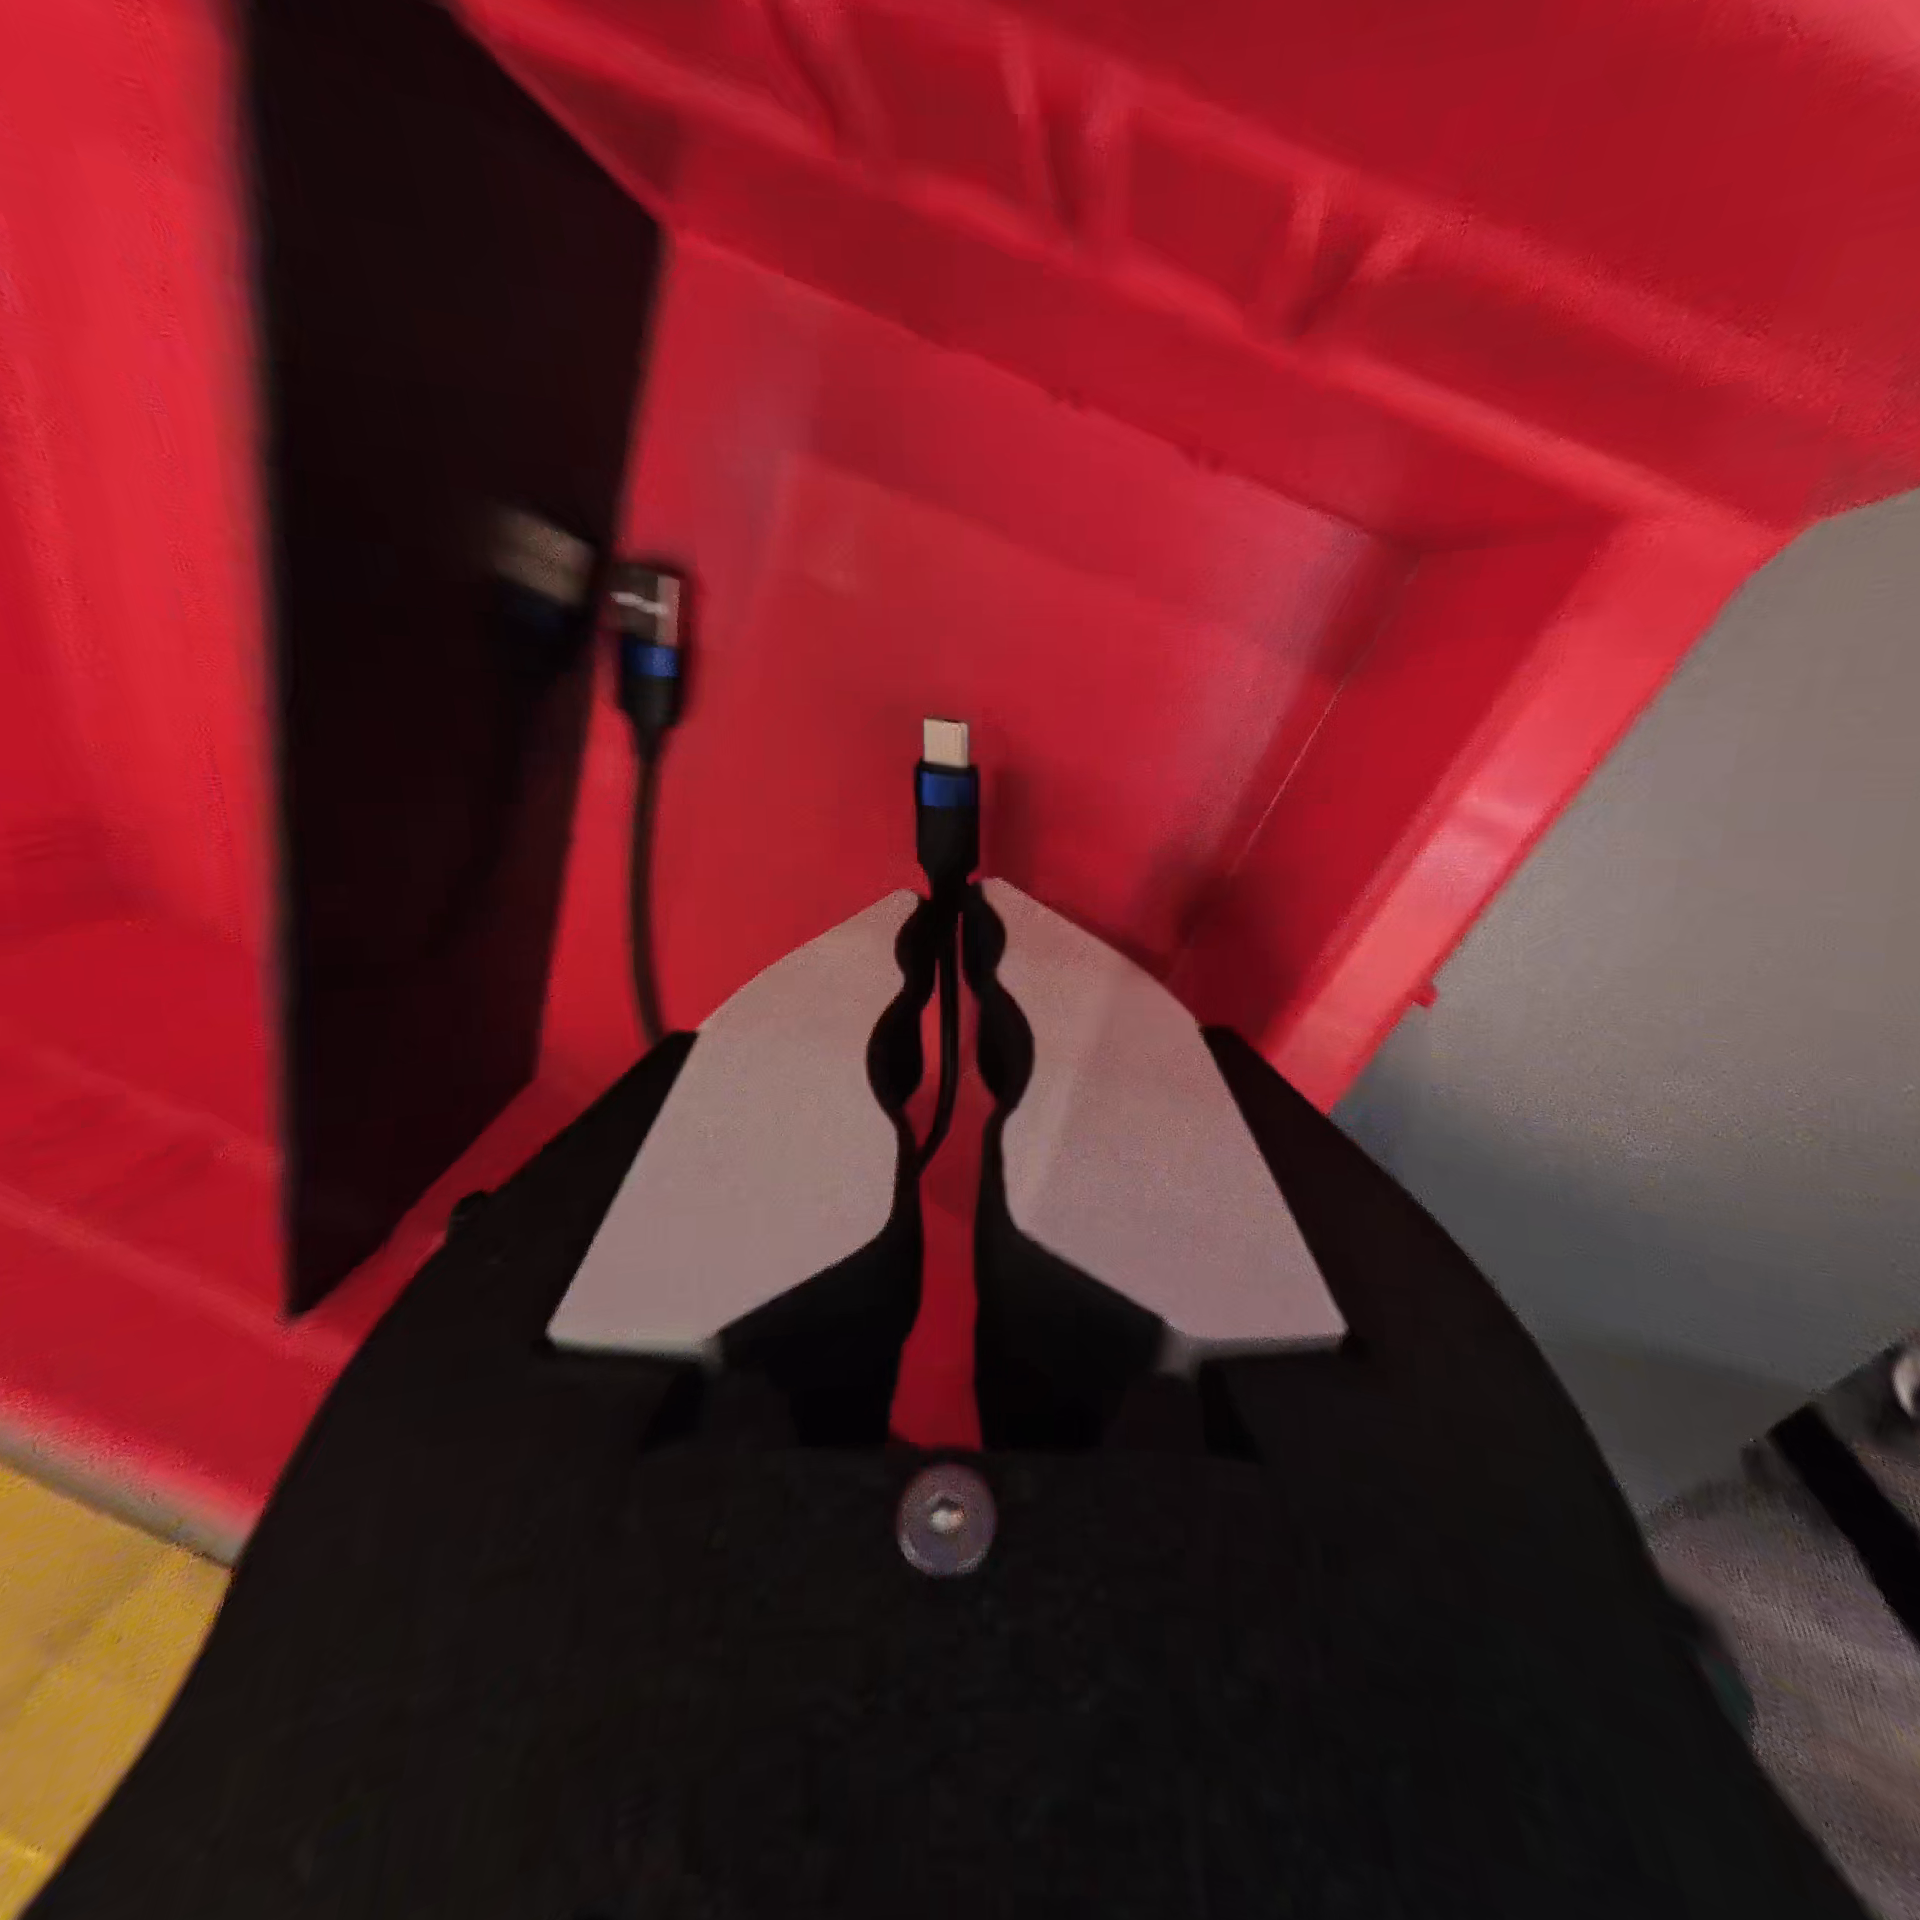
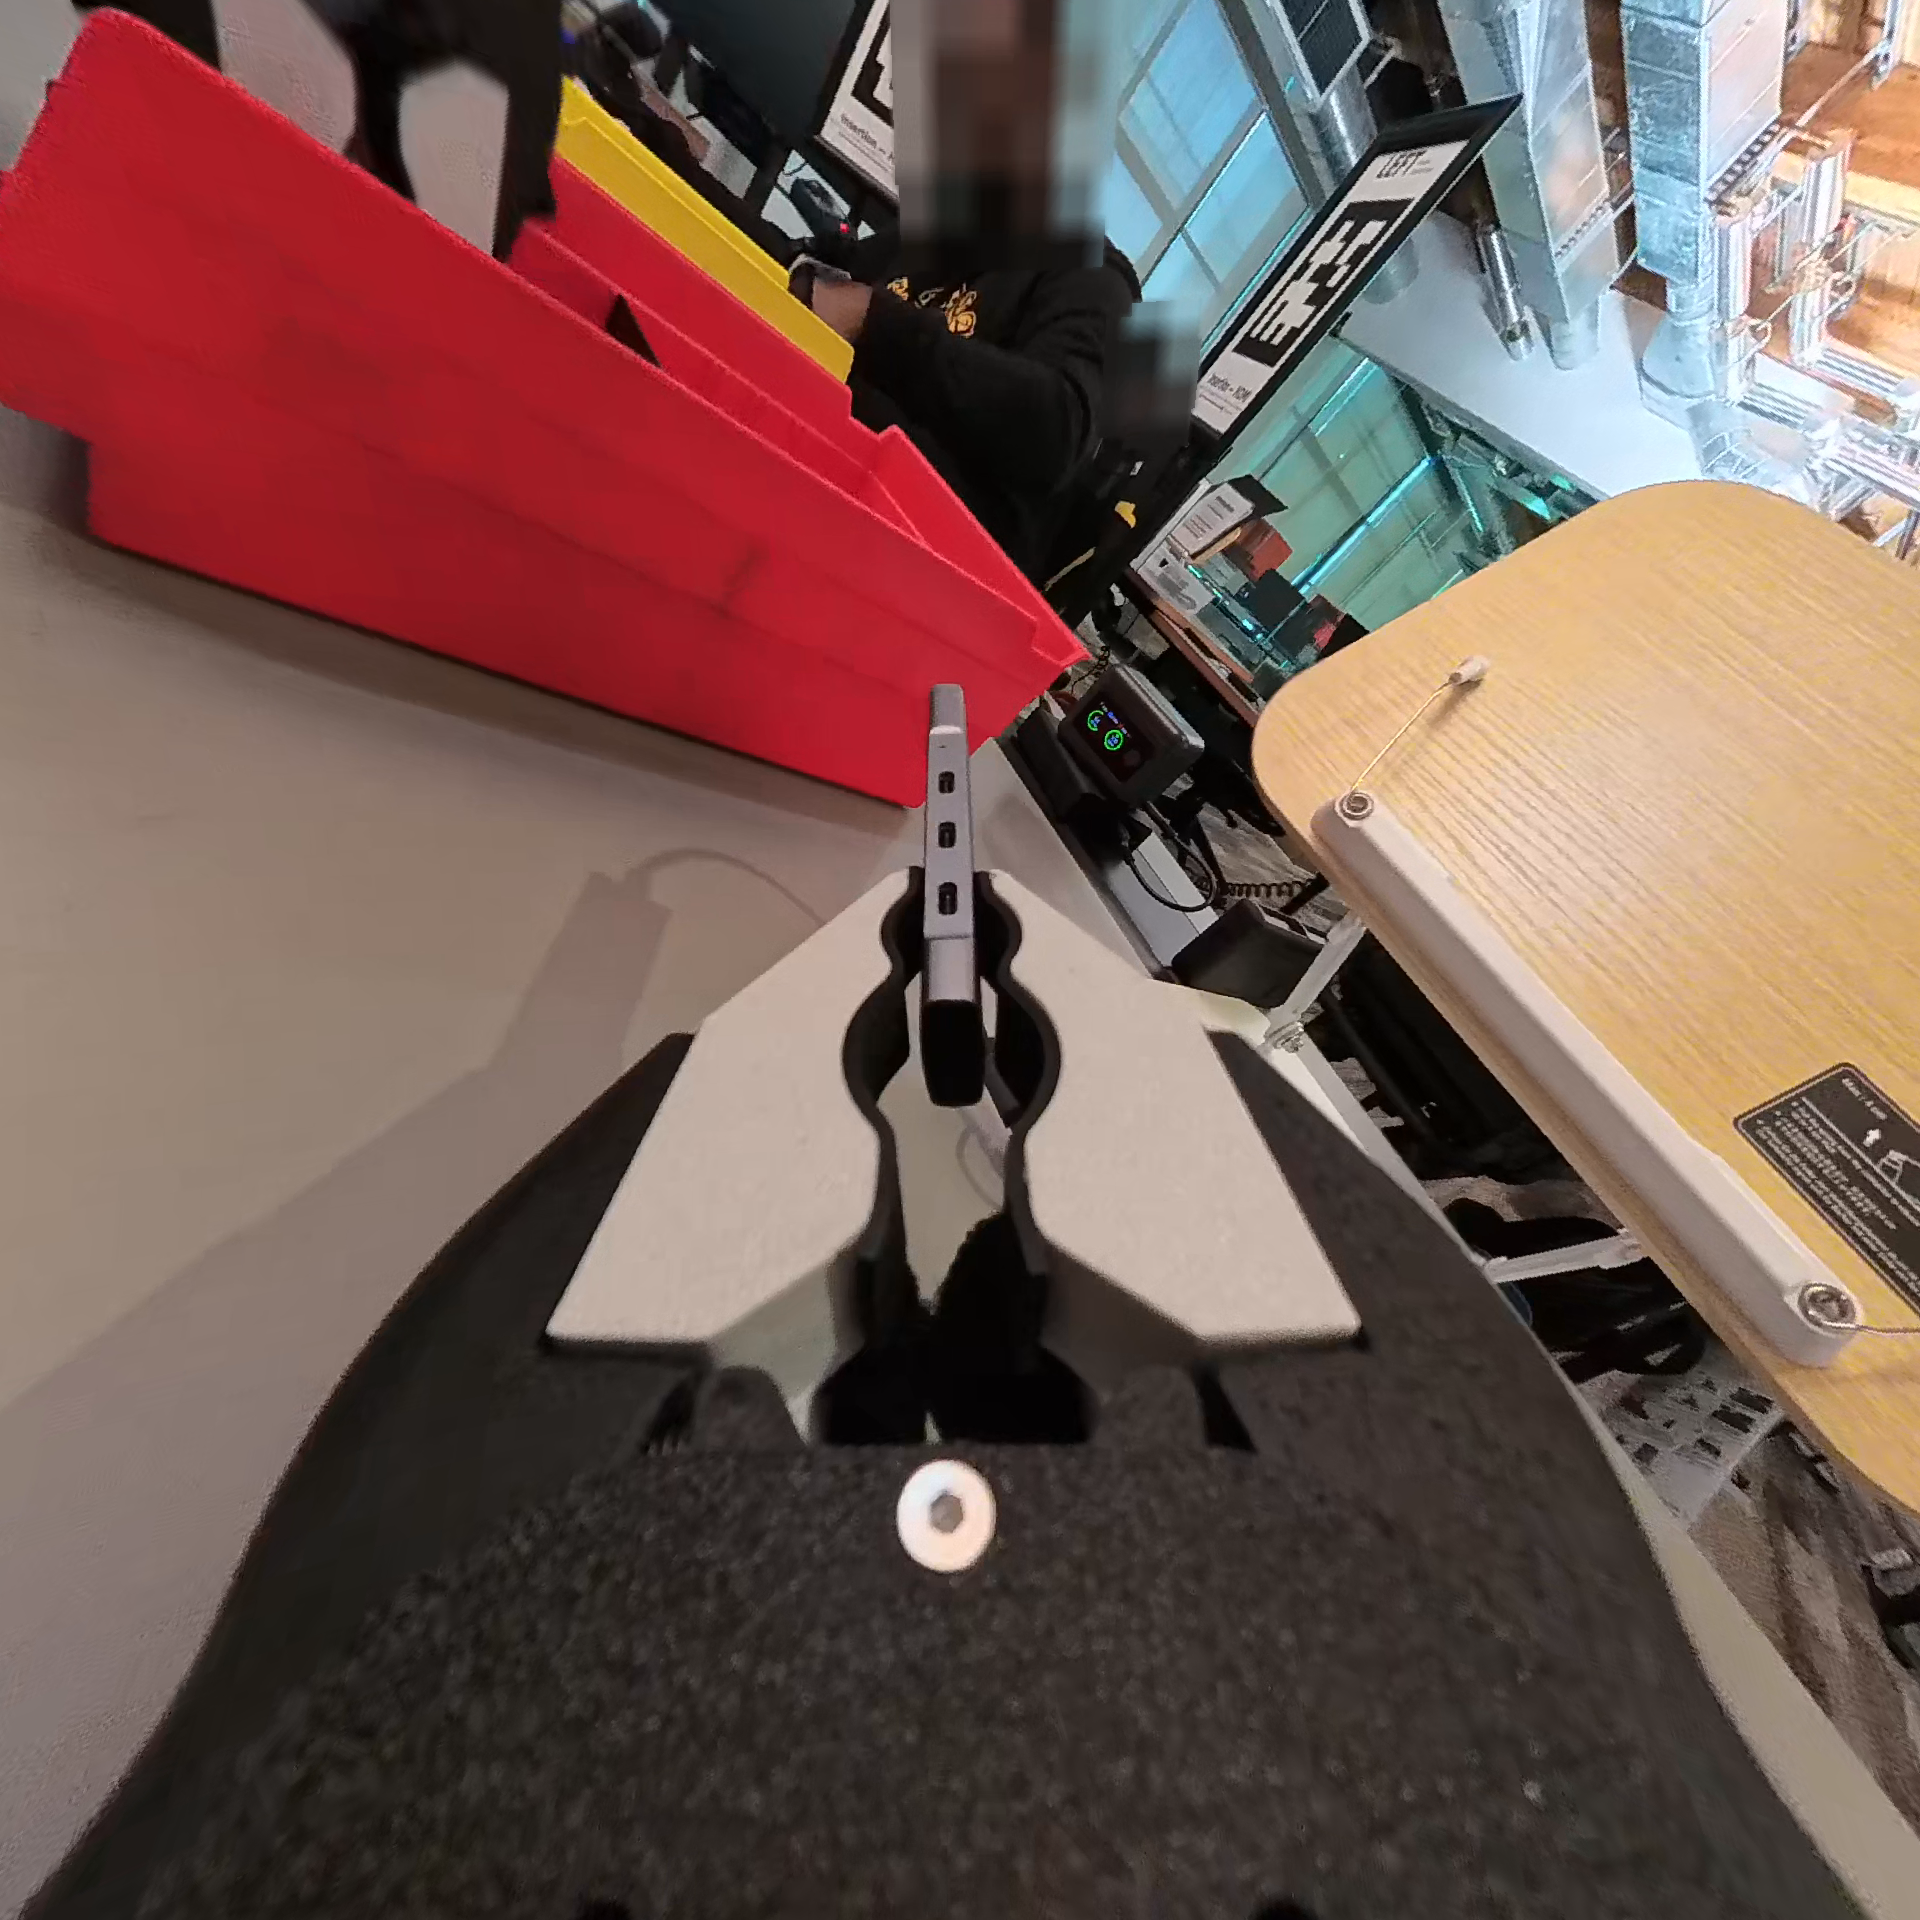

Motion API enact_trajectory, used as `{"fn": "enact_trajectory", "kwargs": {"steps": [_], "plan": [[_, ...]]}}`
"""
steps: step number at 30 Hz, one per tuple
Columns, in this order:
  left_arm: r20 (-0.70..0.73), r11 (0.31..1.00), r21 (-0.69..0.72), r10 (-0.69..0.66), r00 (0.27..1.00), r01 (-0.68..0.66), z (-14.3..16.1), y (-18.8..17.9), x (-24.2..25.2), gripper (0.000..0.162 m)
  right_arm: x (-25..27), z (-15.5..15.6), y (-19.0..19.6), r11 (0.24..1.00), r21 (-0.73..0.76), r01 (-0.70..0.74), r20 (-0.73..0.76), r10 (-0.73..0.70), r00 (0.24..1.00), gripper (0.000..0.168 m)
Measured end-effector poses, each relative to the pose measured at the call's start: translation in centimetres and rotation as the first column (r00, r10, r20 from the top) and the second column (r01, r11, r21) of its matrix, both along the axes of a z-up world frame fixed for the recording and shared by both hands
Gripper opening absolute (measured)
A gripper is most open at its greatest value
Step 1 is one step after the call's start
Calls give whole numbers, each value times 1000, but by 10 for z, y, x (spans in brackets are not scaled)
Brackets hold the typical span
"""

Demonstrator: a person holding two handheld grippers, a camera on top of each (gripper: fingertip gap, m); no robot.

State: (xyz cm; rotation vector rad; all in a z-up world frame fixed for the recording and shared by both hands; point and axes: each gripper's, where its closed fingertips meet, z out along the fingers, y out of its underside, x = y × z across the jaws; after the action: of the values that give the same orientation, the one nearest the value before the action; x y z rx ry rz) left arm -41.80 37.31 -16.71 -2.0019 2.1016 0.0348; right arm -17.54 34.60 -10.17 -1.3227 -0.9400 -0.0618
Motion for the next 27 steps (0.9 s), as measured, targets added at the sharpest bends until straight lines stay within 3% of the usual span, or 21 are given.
{"fn": "enact_trajectory", "kwargs": {"steps": [1, 4, 7, 9, 11, 14, 17, 21, 24, 27], "plan": [[72, 998, 46, 32, 997, -35, 21, 2, 4, 5, 1, 1, 0, 1000, 0, 3, -5, -3, 1000, 8], [279, 974, 183, 80, 957, -134, 115, -4, 7, 5, 2, 1, 1, 1000, -5, 5, -14, -5, 1000, 7], [423, 939, 291, 48, 905, -185, 209, -41, 6, 5, 3, 2, 2, 1000, -6, 10, -20, -10, 1000, 7], [481, 919, 342, 8, 876, -196, 249, -76, 9, 4, 4, 2, 2, 1000, -6, 14, -25, -14, 1000, 8], [530, 913, 350, -8, 848, -211, 263, -112, 19, 4, 5, 2, 2, 1000, -12, 14, -30, -15, 999, 8], [602, 920, 310, 6, 798, -240, 240, -157, 47, 4, 5, 1, 3, 1000, -19, 13, -31, -14, 999, 8], [610, 894, 328, 46, 791, -305, 184, -170, 74, 5, 4, 0, 2, 1000, -19, 11, -23, -12, 1000, 8], [634, 958, 82, 162, 756, -274, 94, -202, 126, 5, 2, -1, 1, 1000, -18, 7, -8, -7, 1000, 8], [577, 971, -41, 216, 788, -235, 31, -222, 156, 5, 2, -2, 1, 1000, -23, 4, -9, -4, 1000, 7], [544, 956, -162, 292, 787, -243, -7, -221, 173, 5, 1, -3, 1, 1000, -27, 1, -5, -1, 1000, 8]]}}
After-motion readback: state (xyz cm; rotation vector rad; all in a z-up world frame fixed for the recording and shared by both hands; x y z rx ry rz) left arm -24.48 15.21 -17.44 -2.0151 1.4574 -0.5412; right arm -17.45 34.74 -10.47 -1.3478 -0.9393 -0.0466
